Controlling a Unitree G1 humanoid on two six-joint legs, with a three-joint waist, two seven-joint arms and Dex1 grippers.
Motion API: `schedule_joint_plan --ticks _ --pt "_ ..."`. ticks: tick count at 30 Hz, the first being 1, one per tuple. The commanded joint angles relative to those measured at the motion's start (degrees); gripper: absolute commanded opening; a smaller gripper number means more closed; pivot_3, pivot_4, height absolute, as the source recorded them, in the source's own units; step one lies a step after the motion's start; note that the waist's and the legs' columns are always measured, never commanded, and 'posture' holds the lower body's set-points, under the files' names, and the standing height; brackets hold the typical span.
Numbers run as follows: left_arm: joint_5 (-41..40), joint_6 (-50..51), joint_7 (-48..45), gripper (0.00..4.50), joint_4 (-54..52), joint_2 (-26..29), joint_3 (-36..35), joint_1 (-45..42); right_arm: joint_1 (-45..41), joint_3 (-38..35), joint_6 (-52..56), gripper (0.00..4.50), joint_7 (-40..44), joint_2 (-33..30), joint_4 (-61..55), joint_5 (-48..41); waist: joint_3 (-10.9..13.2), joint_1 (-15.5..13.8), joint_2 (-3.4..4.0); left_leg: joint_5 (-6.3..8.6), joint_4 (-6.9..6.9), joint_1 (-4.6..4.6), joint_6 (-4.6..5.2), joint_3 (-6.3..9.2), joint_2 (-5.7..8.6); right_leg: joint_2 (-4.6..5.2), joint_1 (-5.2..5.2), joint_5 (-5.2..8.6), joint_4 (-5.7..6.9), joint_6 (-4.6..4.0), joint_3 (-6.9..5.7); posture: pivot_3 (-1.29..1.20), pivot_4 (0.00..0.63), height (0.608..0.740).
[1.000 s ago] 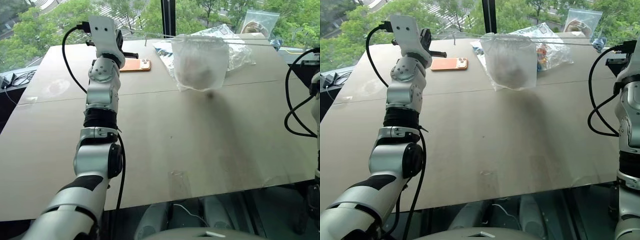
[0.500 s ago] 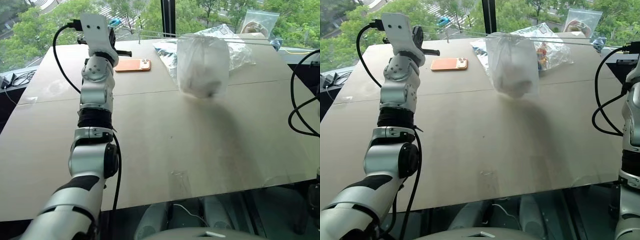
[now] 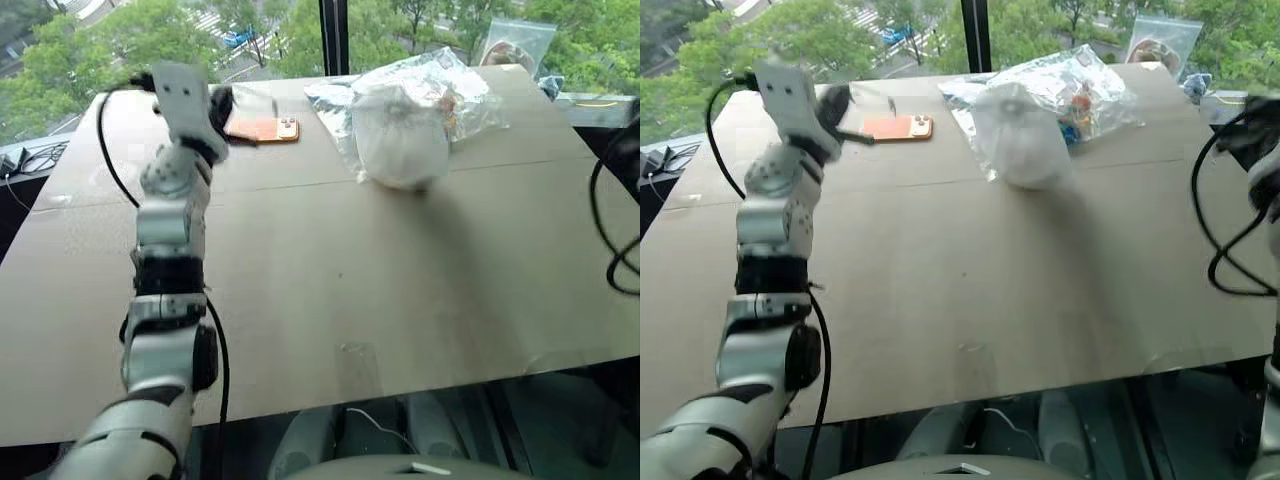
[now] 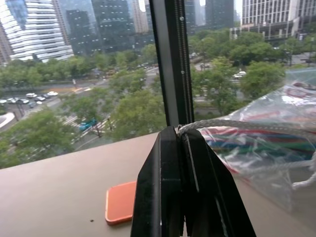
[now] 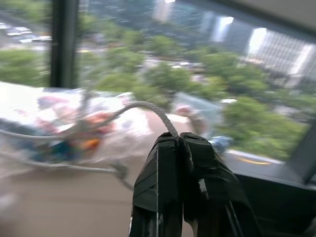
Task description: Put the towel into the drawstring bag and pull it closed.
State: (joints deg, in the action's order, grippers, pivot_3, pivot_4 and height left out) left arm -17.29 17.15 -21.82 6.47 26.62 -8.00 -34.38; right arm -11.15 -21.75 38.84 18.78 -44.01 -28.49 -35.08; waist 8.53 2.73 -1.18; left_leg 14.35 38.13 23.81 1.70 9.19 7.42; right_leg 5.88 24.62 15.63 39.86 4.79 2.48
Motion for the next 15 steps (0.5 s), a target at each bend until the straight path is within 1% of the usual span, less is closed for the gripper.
schedule_joint_plan --ticks 1,3,5,6,8,10,11,12,14,15 --pt "-7.1 7.7 -10.4 0.02 -14.9 3.3 2.9 13.0 12.3 -1.0 6.1 0.00 8.4 -2.7 -13.7 -9.2 0.0 -0.2 0.03 0.03 -0.05 0.02 0.04 -0.01 0.01 0.00 0.01 0.00 -0.07 0.00 -0.03 0.00 0.150 0.740" --pt "-11.4 10.3 -13.7 0.02 -18.4 4.1 1.3 17.6 16.9 -1.5 6.5 0.00 10.0 -3.6 -15.7 -9.1 0.1 -0.4 0.05 0.08 0.04 0.05 0.12 -0.12 0.07 0.02 0.01 0.00 -0.12 0.00 -0.05 0.00 0.150 0.740" --pt "-12.6 9.9 -16.5 0.54 -19.7 5.7 -0.4 21.3 21.0 -3.2 5.3 0.00 10.9 -3.7 -16.5 -7.2 0.1 -1.2 0.05 0.08 0.25 -0.15 0.14 -0.14 0.07 -0.02 -0.27 -0.10 -0.07 0.05 -0.08 0.00 0.150 0.740" --pt "-13.4 9.9 -18.4 0.79 -20.4 7.3 -2.0 23.8 24.7 -5.1 4.6 0.64 12.1 -3.5 -16.8 -6.1 0.1 -1.7 0.07 0.23 0.24 -0.43 0.40 -0.08 0.06 -0.04 -0.62 -0.18 -0.17 0.02 -0.17 0.00 0.150 0.740" --pt "-15.2 10.1 -22.8 1.65 -22.4 10.8 -5.1 29.2 32.2 -9.1 2.3 1.36 14.9 -2.6 -17.7 -3.7 0.1 -2.3 0.27 0.30 -0.02 -1.57 0.48 -0.07 -0.08 -0.12 -1.80 -0.14 -0.67 0.02 -0.22 0.00 0.150 0.740" --pt "-17.5 11.3 -26.1 2.59 -24.5 13.9 -8.0 33.2 37.4 -13.6 0.0 2.33 17.5 -0.6 -18.5 -4.1 0.1 -2.7 0.39 0.35 -0.50 -2.21 0.55 -0.13 -0.15 -0.16 -2.49 0.05 -1.19 0.04 -0.17 0.00 0.150 0.740" --pt "-18.2 11.8 -27.4 3.25 -25.2 15.2 -9.0 34.7 39.4 -15.7 -1.3 3.01 18.8 0.4 -18.8 -4.4 0.1 -2.9 0.42 0.37 -0.56 -2.19 0.60 -0.14 -0.15 -0.15 -2.47 0.01 -1.32 0.09 -0.18 0.00 0.150 0.740" --pt "-18.9 12.3 -28.5 3.49 -25.6 16.5 -10.2 36.2 41.1 -17.9 -2.5 3.29 19.7 1.6 -19.1 -4.9 0.1 -3.0 0.41 0.37 -0.58 -2.15 0.61 -0.17 -0.15 -0.15 -2.41 -0.13 -1.38 0.05 -0.16 0.00 0.150 0.740" --pt "-19.3 12.4 -29.7 4.34 -26.0 17.8 -12.0 37.9 43.5 -20.9 -4.7 4.18 21.5 3.2 -19.6 -4.7 0.1 -3.4 0.37 0.38 -0.58 -2.10 0.60 -0.13 -0.15 -0.15 -2.39 -0.15 -1.48 0.06 -0.21 0.00 0.150 0.740" --pt "-19.9 12.7 -29.7 4.43 -26.2 18.0 -13.1 38.2 44.0 -22.1 -5.9 4.35 21.6 4.2 -19.8 -4.4 0.1 -3.5 0.38 0.38 -0.62 -2.09 0.61 -0.12 -0.16 -0.15 -2.39 -0.15 -1.51 0.06 -0.21 0.00 0.150 0.740"
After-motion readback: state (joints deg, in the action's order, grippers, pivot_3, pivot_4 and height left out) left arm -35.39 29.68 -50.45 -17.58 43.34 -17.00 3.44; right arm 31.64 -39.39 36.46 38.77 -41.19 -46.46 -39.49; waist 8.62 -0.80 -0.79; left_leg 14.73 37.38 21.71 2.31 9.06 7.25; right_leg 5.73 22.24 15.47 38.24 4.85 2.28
